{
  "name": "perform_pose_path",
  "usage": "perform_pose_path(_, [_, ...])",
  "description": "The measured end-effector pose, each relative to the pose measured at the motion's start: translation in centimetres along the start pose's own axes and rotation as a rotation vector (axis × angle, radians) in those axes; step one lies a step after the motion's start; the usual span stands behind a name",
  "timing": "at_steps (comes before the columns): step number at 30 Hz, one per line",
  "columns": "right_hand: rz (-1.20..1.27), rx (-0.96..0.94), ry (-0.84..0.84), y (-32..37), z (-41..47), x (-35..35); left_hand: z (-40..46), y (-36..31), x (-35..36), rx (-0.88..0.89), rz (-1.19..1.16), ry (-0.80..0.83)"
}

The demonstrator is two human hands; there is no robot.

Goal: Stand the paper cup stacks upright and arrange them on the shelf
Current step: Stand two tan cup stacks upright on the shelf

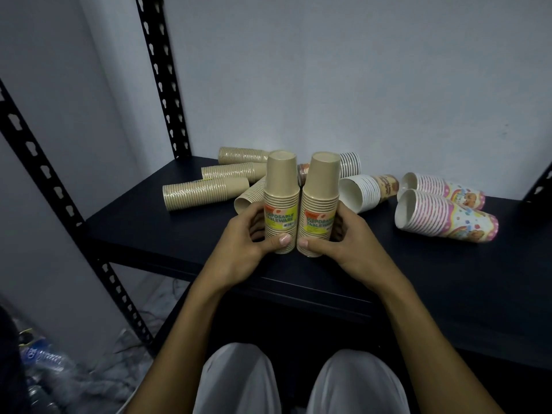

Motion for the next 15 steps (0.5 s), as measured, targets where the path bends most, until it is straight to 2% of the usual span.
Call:
perform_pose_path(8, [0.052,0.041,0.039,0.17,-0.06,-0.27,-0.27,-0.48,-0.21,-0.010,-0.020,0.094])
perform_pose_path(15, [-0.036,0.019,0.006,0.09,-0.26,-0.10,-0.15,0.00,-0.30,-0.008,0.025,0.056])
Point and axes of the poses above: each hand's wrist, its own z-axis towards the middle knuckle, its own x-axis out of the palm, y = z × x, the point moved 4 cm from there along z, towards the middle knuckle, and after that the axes turned 7 degrees about z, right-handed, at the moved point
